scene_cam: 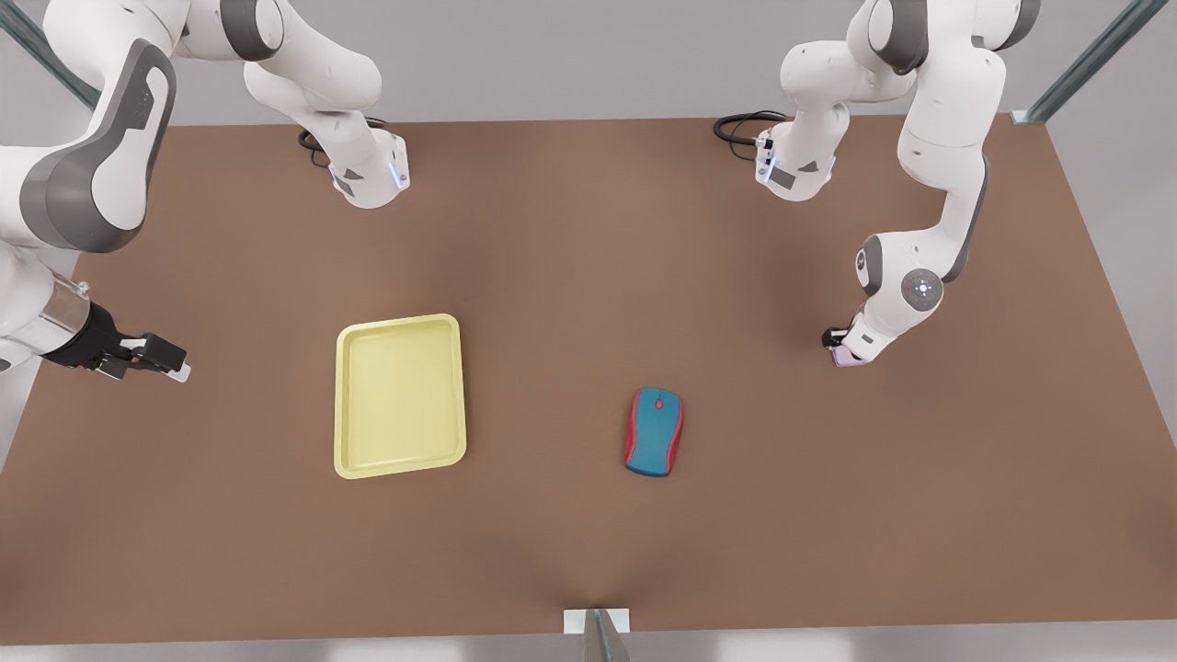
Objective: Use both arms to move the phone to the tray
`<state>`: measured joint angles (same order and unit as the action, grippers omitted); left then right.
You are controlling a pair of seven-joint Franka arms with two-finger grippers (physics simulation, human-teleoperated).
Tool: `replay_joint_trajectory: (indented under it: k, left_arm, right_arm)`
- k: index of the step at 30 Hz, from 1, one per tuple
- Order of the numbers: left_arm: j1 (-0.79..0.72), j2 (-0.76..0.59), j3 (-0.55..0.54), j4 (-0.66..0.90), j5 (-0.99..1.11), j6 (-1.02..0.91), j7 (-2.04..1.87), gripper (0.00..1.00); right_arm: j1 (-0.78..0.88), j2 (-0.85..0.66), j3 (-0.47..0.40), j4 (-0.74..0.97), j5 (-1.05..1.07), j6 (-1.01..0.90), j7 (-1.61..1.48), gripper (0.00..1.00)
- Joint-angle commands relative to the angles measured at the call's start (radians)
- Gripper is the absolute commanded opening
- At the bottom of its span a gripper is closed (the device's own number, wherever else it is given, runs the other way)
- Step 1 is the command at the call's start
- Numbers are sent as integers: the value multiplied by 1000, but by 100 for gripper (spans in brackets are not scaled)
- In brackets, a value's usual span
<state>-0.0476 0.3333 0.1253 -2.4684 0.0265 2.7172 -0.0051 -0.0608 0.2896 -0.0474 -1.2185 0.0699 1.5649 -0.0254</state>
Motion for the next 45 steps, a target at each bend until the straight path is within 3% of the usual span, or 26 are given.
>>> replay_joint_trajectory:
  k: [1,10,14,18,22,29,33,45]
  left_arm:
    - [0,0,-1,2,-8,-1,22,73]
    - [-11,-8,-12,66,-8,-34,13,73]
    - [-38,-7,-150,239,-17,-203,-170,73]
    - [-274,58,-162,511,-20,-470,-527,73]
    - [-457,254,-161,887,-94,-640,-806,73]
    - [-661,561,-161,1352,-109,-692,-914,73]
    - [-761,750,-151,1603,-62,-631,-898,73]
    - [-793,849,-154,1589,10,-495,-690,74]
  right_arm:
    - [1,-1,0,1,1,0,-1,100]
    - [1,-1,1,1,1,0,-1,100]
    - [1,-1,1,1,1,-2,-1,100]
    - [1,-1,1,1,1,-2,-1,100]
    - [1,-1,1,1,1,-2,-1,100]
    - [2,-6,6,-1,-33,-12,-5,100]
    - [1,-23,4,1,-13,-23,1,100]
    - [64,-24,8,-47,-64,-151,-31,100]
